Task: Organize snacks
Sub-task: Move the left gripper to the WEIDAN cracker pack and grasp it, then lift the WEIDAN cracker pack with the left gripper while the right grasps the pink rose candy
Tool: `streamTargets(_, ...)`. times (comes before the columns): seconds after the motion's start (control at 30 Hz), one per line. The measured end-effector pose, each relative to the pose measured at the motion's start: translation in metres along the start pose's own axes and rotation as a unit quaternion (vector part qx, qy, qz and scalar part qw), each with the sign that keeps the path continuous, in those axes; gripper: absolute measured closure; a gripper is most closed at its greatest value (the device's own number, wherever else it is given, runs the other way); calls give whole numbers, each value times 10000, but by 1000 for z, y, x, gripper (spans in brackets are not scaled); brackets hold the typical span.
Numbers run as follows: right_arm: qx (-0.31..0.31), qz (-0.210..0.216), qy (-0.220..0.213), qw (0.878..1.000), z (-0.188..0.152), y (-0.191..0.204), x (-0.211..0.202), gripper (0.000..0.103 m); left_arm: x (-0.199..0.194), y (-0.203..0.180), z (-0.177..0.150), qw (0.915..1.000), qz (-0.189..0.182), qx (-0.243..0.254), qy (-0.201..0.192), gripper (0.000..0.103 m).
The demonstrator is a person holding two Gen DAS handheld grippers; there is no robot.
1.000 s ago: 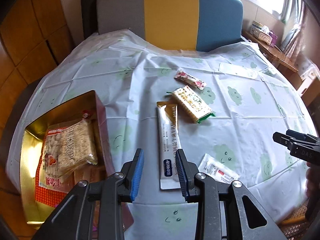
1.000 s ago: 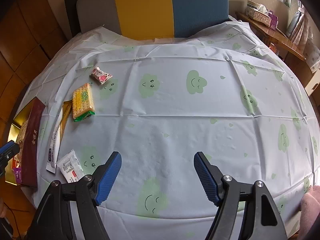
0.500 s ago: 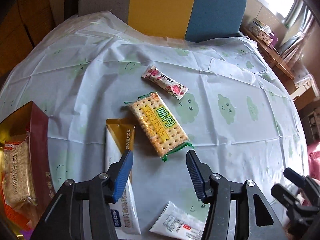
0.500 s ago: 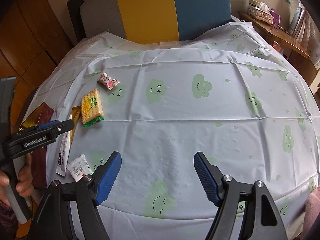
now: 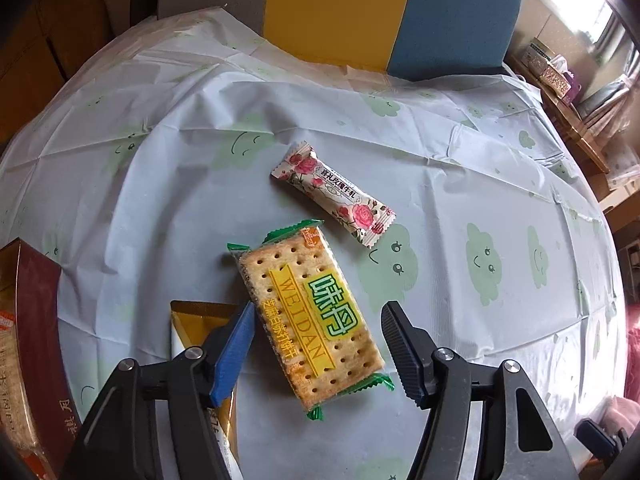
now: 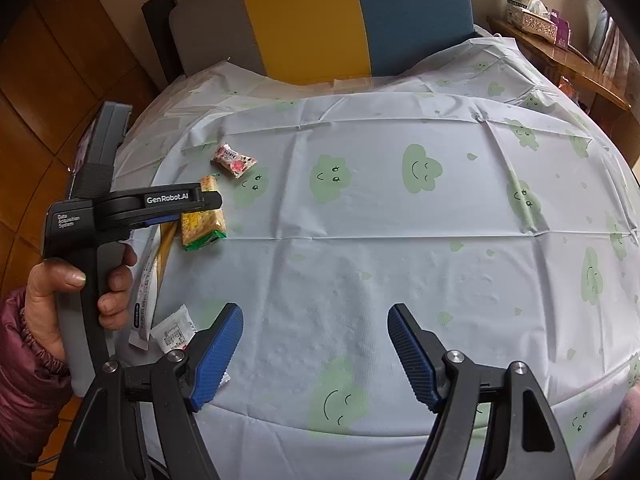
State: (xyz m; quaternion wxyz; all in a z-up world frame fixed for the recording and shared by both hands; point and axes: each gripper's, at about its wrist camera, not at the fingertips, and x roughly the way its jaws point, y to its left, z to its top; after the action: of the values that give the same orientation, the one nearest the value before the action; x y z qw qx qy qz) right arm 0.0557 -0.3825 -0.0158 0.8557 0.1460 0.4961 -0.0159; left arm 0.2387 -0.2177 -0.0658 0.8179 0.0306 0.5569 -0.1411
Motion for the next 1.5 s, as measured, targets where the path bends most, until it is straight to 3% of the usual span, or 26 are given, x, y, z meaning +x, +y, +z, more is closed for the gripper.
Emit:
streamTargets(0.2,19,26,16,10000,-1,0,1,27,10,-9,-1,9995,211,240,-20,38)
streamTargets(0.23,21,29,17,10000,0,0,1,27,10,-12,-3,9987,327,380,-59,47)
streamTargets(0.27,19,28,20,10000,0,0,1,27,10,-15,-5,9977,413,523,-112,48)
streamTargets(0.4,17,-10,26,10000,-1,0,2,27,1,-24,-16,9954,349,870,-199,53)
streamTargets(0.53,65,-89,30,9999,-1,-2,3,27,-31,-29,-33,9909,138,1206,-580,53)
streamTargets(0.7,71,-200,65,9998,-2,-5,5,27,-69,-22,-66,9860,59,1430,-852,53)
streamTargets(1.1,-45,-515,201,9985,-6,-6,14,27,-122,20,-162,9807,31,1631,-1076,53)
streamTargets(1.43,-582,-361,324,9971,-13,19,22,27,-116,42,-225,9787,-123,1872,-834,53)
streamTargets(1.5,-743,-230,361,9963,-12,30,22,32,-111,42,-232,9775,-101,1941,-817,53)
